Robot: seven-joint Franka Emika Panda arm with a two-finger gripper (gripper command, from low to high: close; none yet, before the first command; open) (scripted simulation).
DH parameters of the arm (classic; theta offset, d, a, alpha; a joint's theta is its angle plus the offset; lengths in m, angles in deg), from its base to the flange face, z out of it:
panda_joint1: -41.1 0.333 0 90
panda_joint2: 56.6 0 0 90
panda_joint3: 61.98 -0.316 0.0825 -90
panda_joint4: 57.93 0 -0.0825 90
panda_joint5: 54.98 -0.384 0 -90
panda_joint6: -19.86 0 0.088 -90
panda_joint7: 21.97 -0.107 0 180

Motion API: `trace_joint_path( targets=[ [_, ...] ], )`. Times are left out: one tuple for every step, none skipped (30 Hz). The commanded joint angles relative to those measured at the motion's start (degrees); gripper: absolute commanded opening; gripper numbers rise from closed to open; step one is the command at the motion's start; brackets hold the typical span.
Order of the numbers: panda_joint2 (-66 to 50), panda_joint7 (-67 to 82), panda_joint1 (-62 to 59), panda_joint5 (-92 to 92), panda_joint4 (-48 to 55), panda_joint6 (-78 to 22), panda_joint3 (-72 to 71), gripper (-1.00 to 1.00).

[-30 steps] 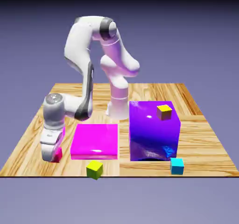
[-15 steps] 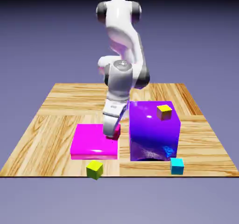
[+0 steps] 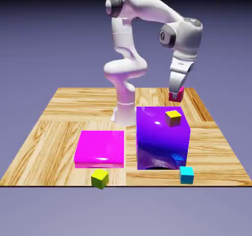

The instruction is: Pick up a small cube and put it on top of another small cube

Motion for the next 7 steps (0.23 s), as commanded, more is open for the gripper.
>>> trace_joint_path(
  targets=[
    [-0.7, -0.2, -0.1, 0.3, -1.8, 2.5, 0.1, -1.0],
    [-1.4, -0.3, -0.1, 0.4, -3.6, 5.0, 0.1, -1.0],
    [-2.0, -0.4, -0.2, 0.5, -5.4, 7.5, 0.2, -1.0],
    [-2.2, -0.4, -0.2, 0.6, -5.9, 8.1, 0.2, -1.0],
    [-2.2, -0.4, -0.2, 0.6, -5.9, 8.1, 0.2, 1.0],
    [-2.2, -0.4, -0.2, 0.6, -5.9, 8.1, 0.2, 1.0],
    [-1.5, -0.3, -0.1, 0.4, -4.1, 5.6, 0.1, 1.0]
  ],
)
